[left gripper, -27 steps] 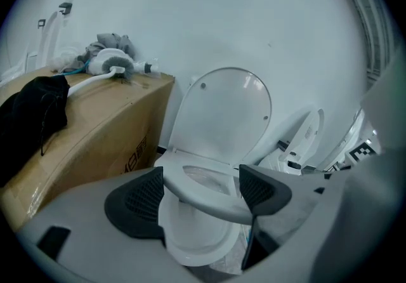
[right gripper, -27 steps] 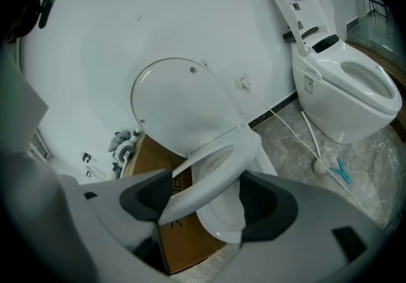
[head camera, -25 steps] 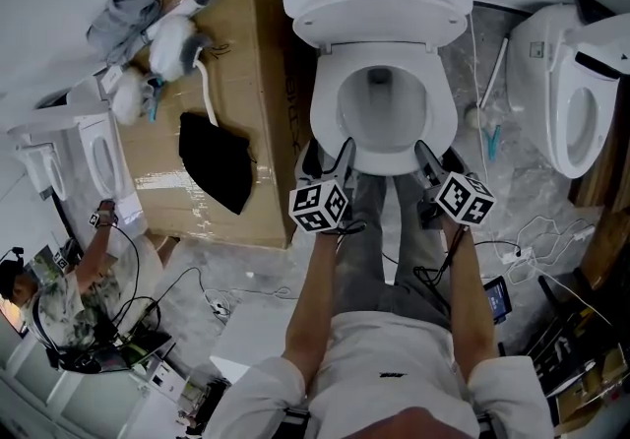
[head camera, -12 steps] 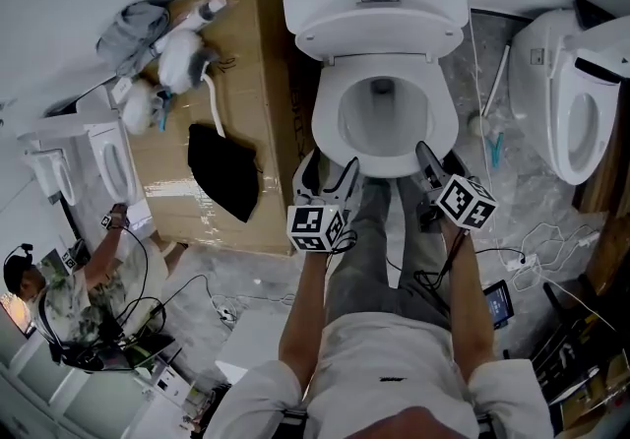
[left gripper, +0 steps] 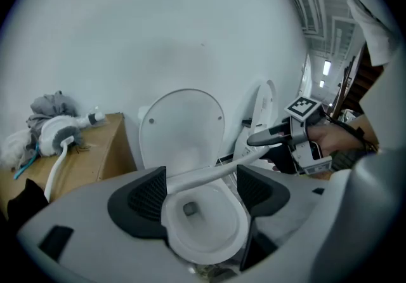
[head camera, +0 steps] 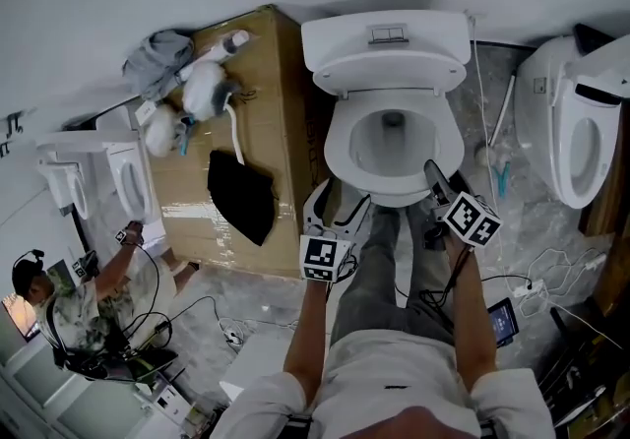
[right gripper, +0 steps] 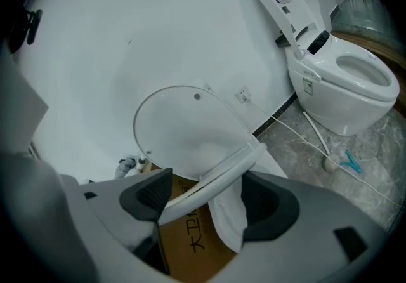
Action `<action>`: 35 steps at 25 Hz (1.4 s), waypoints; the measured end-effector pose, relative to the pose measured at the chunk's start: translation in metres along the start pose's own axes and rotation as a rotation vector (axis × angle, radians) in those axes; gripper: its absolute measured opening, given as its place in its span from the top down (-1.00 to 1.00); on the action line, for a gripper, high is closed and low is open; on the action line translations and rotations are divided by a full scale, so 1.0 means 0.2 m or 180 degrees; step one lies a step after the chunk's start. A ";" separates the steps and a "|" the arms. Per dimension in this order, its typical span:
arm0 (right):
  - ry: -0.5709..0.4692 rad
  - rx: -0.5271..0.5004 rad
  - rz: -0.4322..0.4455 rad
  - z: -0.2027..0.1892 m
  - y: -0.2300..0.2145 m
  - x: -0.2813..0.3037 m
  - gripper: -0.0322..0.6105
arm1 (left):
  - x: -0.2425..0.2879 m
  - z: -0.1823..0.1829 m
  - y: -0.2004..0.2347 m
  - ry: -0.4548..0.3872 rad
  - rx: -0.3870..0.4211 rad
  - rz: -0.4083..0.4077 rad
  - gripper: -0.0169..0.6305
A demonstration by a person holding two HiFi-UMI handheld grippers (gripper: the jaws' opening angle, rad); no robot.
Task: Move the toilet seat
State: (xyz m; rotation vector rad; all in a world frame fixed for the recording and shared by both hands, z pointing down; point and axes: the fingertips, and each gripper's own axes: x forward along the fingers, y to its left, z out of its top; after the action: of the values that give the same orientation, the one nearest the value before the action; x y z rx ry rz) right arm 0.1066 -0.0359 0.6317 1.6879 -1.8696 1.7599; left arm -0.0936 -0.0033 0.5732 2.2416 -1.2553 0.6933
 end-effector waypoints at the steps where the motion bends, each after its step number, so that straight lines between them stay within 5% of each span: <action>1: -0.0016 0.0018 0.0010 0.02 0.01 0.01 -0.19 | 0.01 0.00 -0.01 0.0032 0.0098 -0.0007 -0.19; 7: -0.0035 0.0115 -0.0004 0.07 0.05 0.02 -0.19 | 0.07 0.04 -0.02 0.0123 0.0457 0.0069 -0.16; 10: -0.0025 0.0152 -0.0021 0.09 0.06 0.01 -0.19 | 0.08 0.07 0.00 0.0064 0.0523 0.0210 0.26; 24: -0.0120 0.0117 -0.0049 0.14 0.11 -0.04 -0.19 | 0.12 0.16 0.04 -0.0024 0.0480 0.0242 0.26; 35: -0.0265 -0.1092 0.0138 0.30 0.29 -0.17 -0.19 | 0.17 0.28 0.10 -0.0179 0.0390 0.0264 0.26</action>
State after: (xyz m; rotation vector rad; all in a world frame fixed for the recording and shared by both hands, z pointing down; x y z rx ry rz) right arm 0.1137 -0.0737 0.5498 1.6209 -2.1093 1.3013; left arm -0.0842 -0.0694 0.5553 2.3328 -1.3738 0.7618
